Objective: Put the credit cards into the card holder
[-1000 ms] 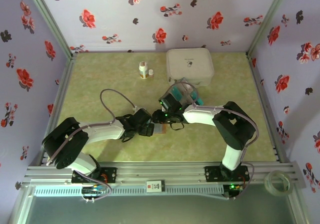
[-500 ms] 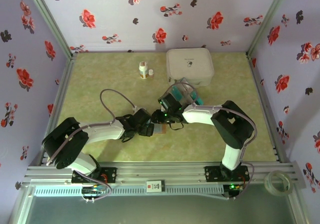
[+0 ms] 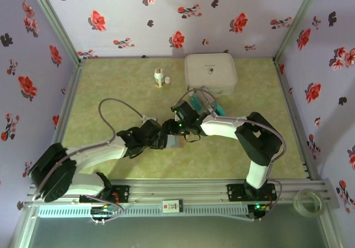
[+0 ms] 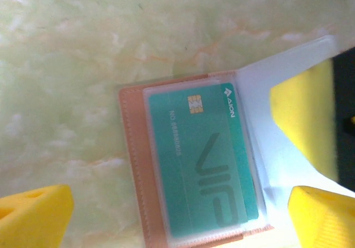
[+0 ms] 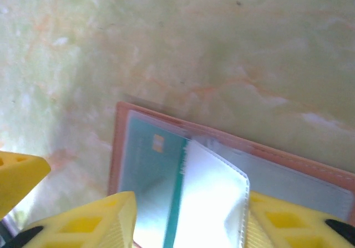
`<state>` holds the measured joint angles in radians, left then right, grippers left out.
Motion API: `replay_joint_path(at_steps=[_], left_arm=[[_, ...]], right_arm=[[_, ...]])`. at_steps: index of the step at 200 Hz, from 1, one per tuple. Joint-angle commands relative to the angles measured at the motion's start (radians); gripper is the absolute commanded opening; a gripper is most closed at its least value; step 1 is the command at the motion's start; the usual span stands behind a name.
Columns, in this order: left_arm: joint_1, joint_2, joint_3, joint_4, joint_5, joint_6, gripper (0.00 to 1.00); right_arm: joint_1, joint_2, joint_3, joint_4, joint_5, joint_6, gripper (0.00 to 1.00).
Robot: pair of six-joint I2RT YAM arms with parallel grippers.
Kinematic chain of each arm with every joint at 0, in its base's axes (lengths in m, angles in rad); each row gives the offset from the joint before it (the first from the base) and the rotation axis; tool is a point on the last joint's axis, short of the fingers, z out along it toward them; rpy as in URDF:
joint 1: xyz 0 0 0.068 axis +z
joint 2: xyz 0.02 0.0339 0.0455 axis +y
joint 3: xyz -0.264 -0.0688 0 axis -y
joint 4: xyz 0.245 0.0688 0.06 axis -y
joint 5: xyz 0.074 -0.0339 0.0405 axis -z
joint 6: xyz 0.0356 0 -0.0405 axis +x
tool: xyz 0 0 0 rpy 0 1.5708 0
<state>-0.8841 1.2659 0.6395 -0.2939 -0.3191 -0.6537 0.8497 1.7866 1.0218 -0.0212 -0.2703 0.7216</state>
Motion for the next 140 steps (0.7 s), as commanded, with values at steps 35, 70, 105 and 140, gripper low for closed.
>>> replay_joint_path(at_steps=[35,70,105,140], left_arm=[[0.102,-0.212,-0.038,-0.1,-0.074,-0.081,1.0],[0.133,-0.273,-0.053,-0.135,-0.072,-0.083,1.0],[0.14,-0.298,-0.064,-0.147,-0.071,-0.082,1.0],[0.142,-0.3,-0.068,-0.146,-0.068,-0.074,1.0]], right_arm=[[0.075,0.053,0.113,-0.017,-0.004,0.032,0.53],[0.1,0.15,0.177,0.009,0.003,0.056,0.53],[0.106,0.201,0.222,0.01,0.008,0.065,0.52],[0.105,0.216,0.25,-0.008,0.004,0.061,0.52]])
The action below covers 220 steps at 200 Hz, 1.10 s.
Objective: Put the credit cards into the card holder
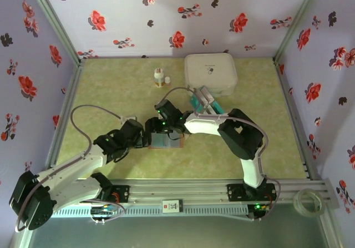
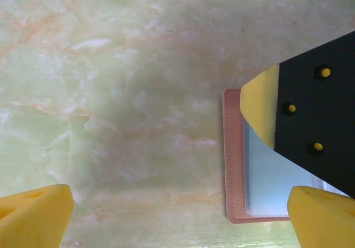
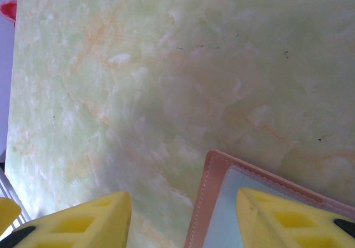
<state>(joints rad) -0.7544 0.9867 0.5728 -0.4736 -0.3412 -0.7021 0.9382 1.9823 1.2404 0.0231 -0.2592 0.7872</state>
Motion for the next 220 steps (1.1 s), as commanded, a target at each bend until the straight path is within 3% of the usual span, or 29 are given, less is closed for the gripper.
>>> replay_joint_path(at_steps=[1,60,112,160,220], left_arm=[[0.012,-0.021,-0.001,0.033,-0.045,-0.026,1.0],[0.013,0.007,0.001,0.048,-0.039,-0.008,1.0],[0.013,0.055,0.01,0.08,-0.023,0.007,1.0],[0.013,0.14,0.036,0.113,0.003,0.016,1.0],[0.009,0.199,0.06,0.113,0.015,0.022,1.0]], right_arm=[[0.016,0.021,0.032,-0.053,-0.008,-0.005,0.52],[0.001,0.001,0.076,-0.088,-0.033,-0.029,0.52],[-0.092,-0.171,0.017,-0.201,0.023,-0.114,0.53],[-0.203,-0.338,-0.04,-0.465,0.187,-0.32,0.51],[-0.23,-0.365,-0.047,-0.711,0.436,-0.523,0.4]])
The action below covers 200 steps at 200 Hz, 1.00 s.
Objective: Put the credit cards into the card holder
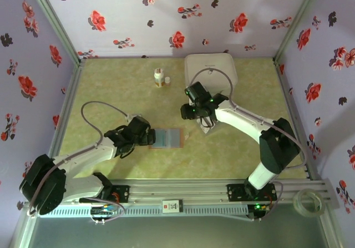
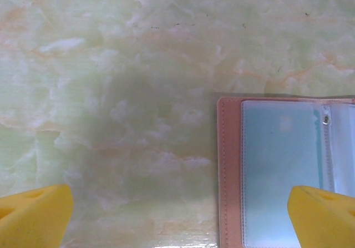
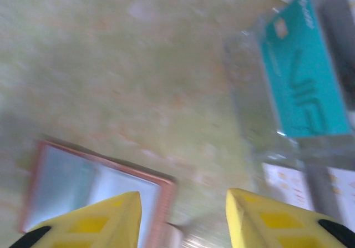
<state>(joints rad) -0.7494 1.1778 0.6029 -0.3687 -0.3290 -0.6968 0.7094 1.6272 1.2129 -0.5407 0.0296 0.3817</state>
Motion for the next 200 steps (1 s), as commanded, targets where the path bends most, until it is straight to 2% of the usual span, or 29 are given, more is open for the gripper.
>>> replay_joint_path(at_steps=[1,43,159,200], left_arm=[[0.004,0.008,0.029,0.008,0.003,0.016,1.0],[0.003,0.016,0.029,0.007,0.003,0.017,1.0],[0.002,0.022,0.006,0.02,0.005,0.005,1.0],[0.001,0.022,0.0,0.025,0.005,0.002,1.0]], right_arm=[[-0.001,-0.009,-0.019,-0.148,0.152,-0.119,0.4],[-0.001,0.014,-0.013,-0.191,0.242,-0.162,0.35],[-0.001,0.112,-0.024,-0.167,0.27,-0.176,0.33],[-0.001,0.127,-0.028,-0.157,0.237,-0.173,0.32]])
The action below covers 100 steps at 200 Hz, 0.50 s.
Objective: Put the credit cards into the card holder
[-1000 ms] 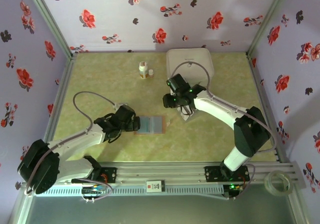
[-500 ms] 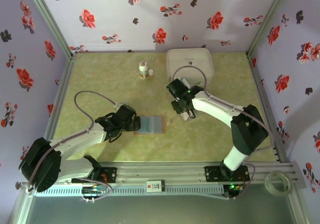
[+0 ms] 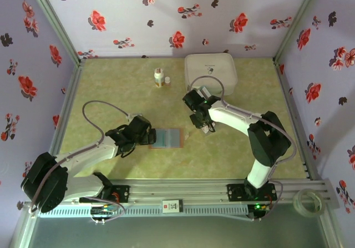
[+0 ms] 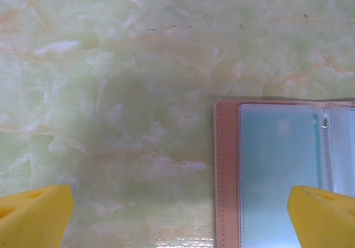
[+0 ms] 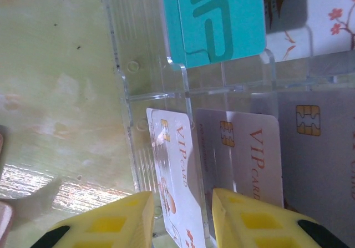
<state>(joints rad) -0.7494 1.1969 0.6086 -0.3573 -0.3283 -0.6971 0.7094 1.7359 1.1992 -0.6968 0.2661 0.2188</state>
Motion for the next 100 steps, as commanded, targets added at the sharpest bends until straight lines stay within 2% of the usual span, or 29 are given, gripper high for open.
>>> replay_joint_path(at_steps=[1,100], left_arm=[[0.001,0.002,-0.006,0.013,0.004,0.001,1.0],[0.002,0.007,-0.01,0.024,0.004,-0.001,1.0]], right_arm=[[-0.001,0.018,-0.014,-0.001,0.001,-0.01,0.32],[-0.001,0.003,-0.019,0.01,-0.034,-0.008,0.14]])
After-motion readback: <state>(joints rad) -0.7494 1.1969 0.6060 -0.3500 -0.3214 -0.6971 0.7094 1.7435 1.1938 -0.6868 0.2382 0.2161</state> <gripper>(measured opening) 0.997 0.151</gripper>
